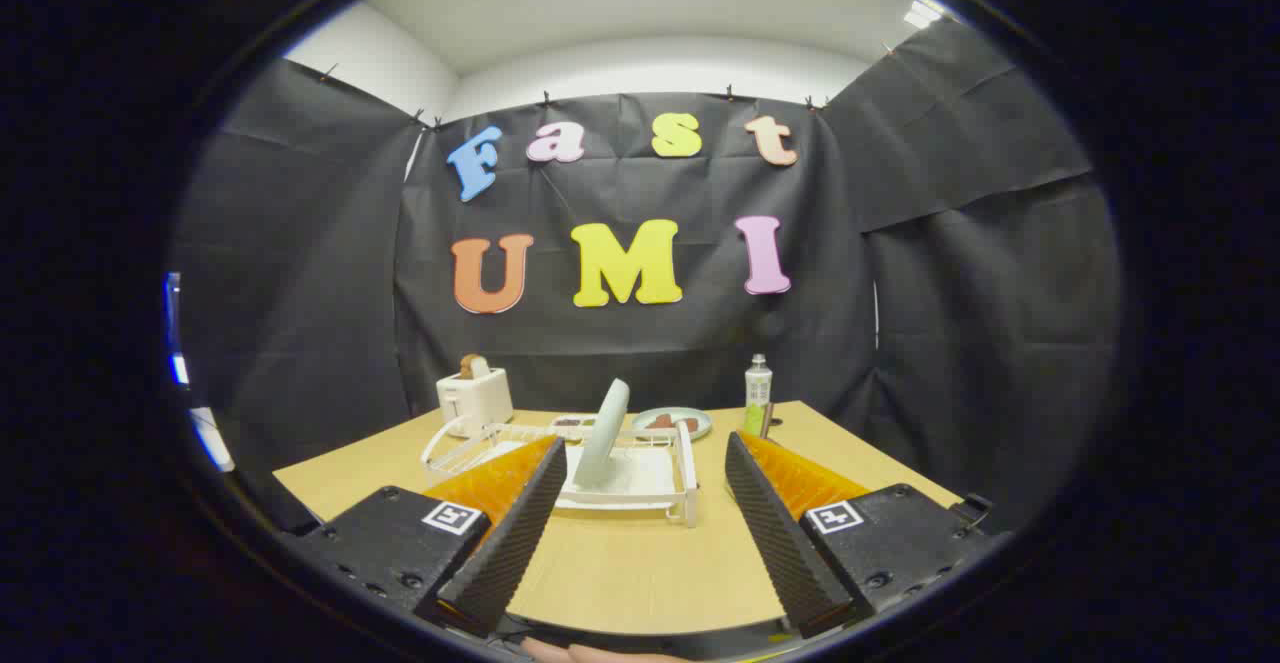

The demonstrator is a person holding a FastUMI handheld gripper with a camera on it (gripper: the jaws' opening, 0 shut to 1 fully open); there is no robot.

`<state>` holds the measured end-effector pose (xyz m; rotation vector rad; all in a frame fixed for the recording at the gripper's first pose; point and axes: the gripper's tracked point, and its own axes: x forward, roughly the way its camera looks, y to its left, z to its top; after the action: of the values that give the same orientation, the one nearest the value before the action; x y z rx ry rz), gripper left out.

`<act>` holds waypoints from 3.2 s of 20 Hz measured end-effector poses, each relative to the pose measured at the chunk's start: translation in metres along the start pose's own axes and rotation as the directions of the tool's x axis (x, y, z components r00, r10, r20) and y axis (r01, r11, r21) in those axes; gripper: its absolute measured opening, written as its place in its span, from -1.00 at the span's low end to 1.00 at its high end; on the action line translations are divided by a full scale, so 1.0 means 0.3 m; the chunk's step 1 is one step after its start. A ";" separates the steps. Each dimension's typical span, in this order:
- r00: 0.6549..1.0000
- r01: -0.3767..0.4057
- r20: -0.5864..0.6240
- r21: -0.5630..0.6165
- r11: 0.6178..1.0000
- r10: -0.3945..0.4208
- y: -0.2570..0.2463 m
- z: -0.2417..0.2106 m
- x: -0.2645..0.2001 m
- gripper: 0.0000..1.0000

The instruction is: Take the plate from the dish rack, then take the spoon from the basket and place it into the plate.

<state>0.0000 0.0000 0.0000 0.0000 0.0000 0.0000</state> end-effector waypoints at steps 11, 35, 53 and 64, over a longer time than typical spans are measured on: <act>1.000 0.023 -0.012 0.013 1.000 -0.023 -0.061 -0.002 0.014 1.00; 0.921 0.019 -0.389 -0.052 0.998 -0.038 0.037 0.196 0.710 1.00; 0.523 0.075 -0.729 -0.477 0.876 -0.442 0.102 0.022 1.079 0.37; 0.518 0.146 -0.561 -0.686 0.713 -0.646 0.200 0.108 1.051 -0.85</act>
<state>0.3154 0.0599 0.0323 -0.6222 0.9101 -0.5139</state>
